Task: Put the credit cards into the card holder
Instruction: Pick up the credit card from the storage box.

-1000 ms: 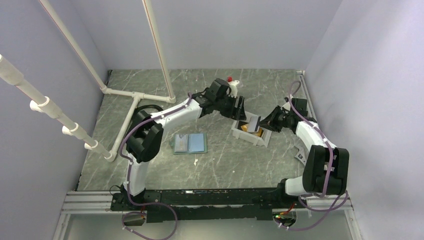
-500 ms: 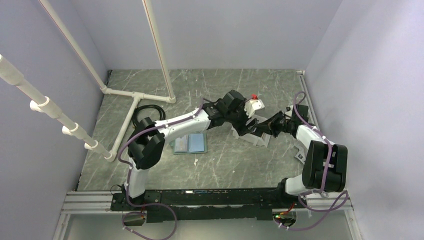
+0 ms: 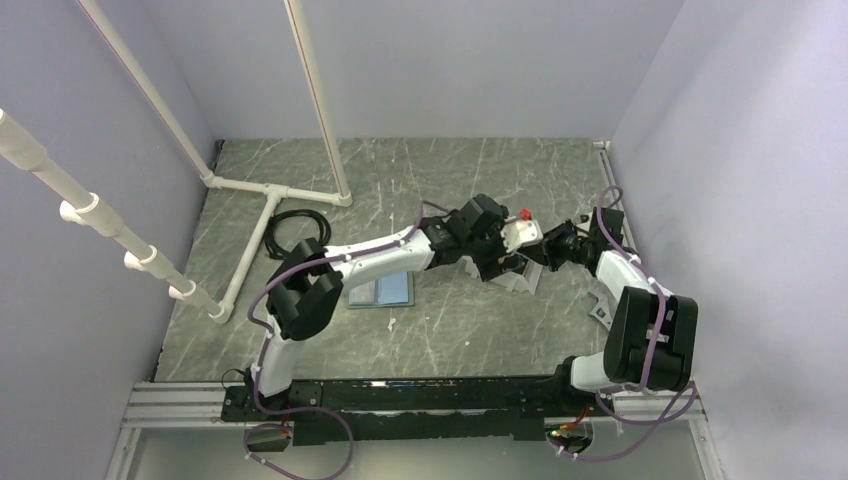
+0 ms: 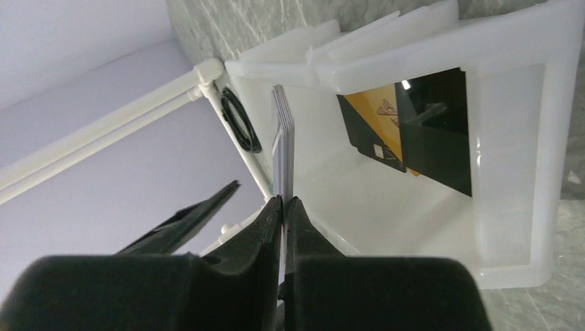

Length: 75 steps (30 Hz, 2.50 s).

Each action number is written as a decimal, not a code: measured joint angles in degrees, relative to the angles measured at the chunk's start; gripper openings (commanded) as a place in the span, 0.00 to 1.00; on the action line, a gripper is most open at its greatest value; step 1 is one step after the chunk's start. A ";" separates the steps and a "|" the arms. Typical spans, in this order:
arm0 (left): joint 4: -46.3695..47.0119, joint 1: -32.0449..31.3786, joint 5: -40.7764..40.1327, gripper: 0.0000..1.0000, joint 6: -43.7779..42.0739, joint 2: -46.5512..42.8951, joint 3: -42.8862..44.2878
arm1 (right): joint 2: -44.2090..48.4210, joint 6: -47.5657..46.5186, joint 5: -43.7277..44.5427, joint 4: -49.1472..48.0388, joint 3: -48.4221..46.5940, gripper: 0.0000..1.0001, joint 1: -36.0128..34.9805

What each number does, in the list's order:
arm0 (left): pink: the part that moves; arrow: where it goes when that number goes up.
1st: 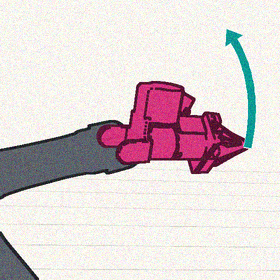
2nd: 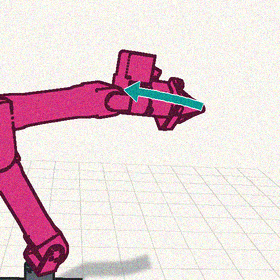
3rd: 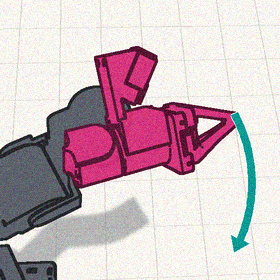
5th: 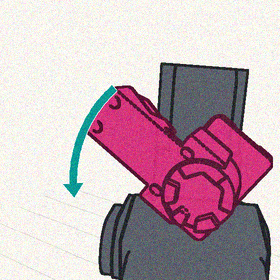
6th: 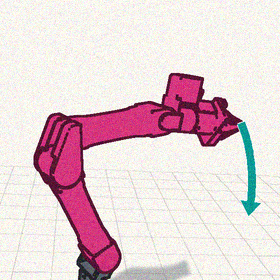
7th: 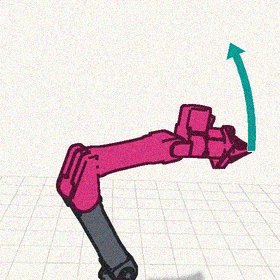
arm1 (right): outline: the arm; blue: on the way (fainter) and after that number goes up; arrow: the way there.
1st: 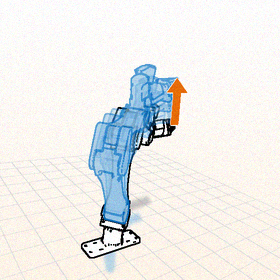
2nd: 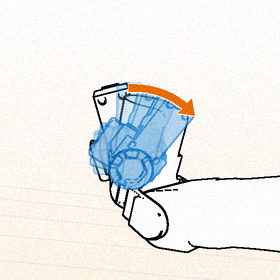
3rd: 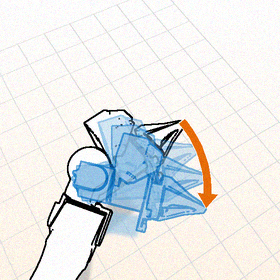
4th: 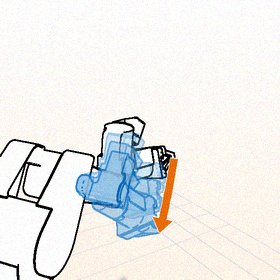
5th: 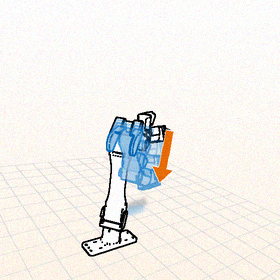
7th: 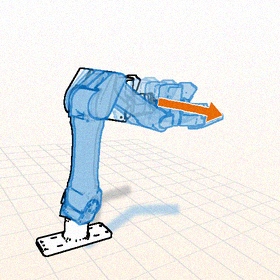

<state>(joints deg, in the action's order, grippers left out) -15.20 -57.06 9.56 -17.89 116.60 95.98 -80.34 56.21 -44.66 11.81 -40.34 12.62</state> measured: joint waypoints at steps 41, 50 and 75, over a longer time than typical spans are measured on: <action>13.16 -4.28 -16.04 0.00 -5.35 4.26 -2.93 | 3.43 -1.88 2.67 3.30 -1.99 0.48 0.22; 10.86 5.25 -2.49 0.00 5.33 4.26 -0.98 | 4.46 -14.51 7.67 1.84 -3.56 0.65 -0.04; 22.97 17.92 36.74 0.00 38.60 7.89 -1.20 | 2.34 -23.58 0.81 -9.92 -2.23 0.73 -3.80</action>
<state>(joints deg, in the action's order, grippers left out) 7.77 -39.13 46.30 20.71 124.49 94.78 -78.00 32.62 -43.86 1.89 -42.57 8.82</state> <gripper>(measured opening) 0.091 0.755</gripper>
